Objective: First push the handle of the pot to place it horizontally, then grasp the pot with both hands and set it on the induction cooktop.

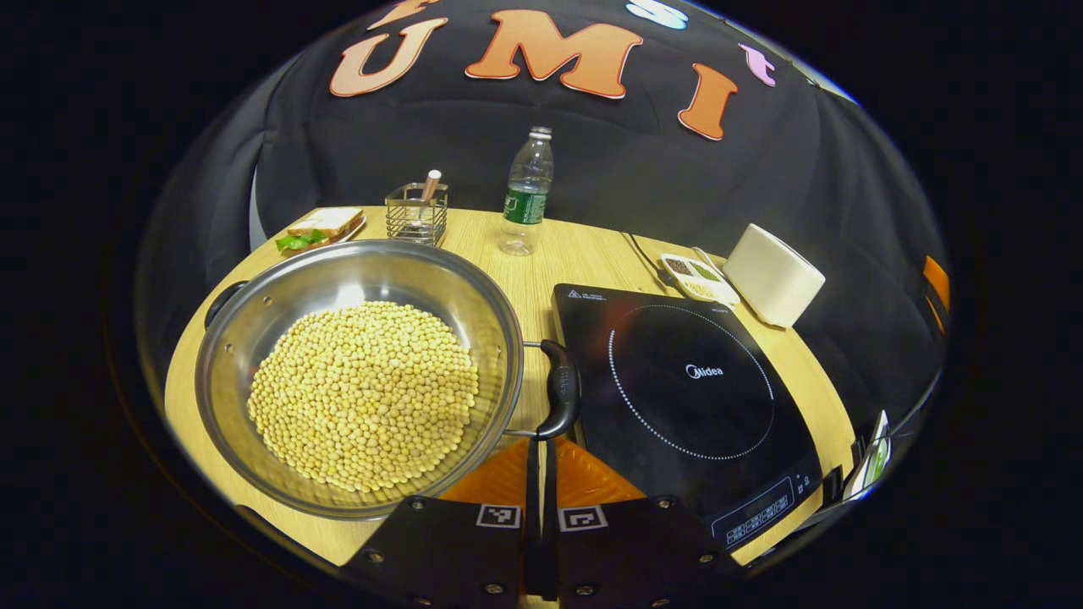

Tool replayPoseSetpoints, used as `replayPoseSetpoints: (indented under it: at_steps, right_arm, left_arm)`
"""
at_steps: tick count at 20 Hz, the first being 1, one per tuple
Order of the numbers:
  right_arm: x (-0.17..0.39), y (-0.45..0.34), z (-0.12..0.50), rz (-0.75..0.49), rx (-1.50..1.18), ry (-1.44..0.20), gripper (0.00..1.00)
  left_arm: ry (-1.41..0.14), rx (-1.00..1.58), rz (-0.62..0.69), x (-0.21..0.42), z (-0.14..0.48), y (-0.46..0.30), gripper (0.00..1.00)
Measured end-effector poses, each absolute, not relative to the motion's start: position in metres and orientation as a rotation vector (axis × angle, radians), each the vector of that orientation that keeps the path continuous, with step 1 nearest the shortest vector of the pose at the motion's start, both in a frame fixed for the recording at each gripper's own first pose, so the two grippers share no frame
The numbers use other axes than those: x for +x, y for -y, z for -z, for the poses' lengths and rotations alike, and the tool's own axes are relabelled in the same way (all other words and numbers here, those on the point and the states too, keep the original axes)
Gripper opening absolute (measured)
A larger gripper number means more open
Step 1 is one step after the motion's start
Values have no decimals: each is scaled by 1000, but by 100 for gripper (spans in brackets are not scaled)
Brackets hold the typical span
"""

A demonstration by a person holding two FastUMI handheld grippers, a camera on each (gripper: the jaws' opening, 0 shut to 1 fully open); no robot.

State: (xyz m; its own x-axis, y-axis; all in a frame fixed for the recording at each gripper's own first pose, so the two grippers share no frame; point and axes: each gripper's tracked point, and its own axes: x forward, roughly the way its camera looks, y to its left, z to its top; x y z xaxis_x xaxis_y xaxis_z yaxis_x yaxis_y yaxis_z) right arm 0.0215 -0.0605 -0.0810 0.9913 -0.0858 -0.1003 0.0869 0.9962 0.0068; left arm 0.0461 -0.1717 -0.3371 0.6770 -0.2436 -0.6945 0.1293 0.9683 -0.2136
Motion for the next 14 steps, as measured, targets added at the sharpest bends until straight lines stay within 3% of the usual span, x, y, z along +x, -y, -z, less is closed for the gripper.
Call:
replayPoseSetpoints:
  at_steps: [2, 3, 9, 10, 11, 14]
  right_arm:
    - [20, 61, 80, 95, 7, -99, 99]
    - [19, 60, 79, 95, 4, -98, 94]
    - [12, 52, 72, 95, -19, -92, 94]
    - [10, 50, 70, 94, -22, -90, 99]
    - [8, 47, 68, 94, -25, -88, 94]
    - [4, 37, 62, 92, -37, -81, 94]
  left_arm:
    - [-800, -154, 211, 50, 338, 173, 1]
    - [-798, -154, 211, 53, 338, 175, 1]
    - [-801, -160, 215, 60, 338, 179, 1]
    - [-801, -162, 219, 60, 337, 179, 1]
    - [-800, -168, 226, 59, 336, 180, 1]
    - [-770, -223, 302, 51, 314, 191, 2]
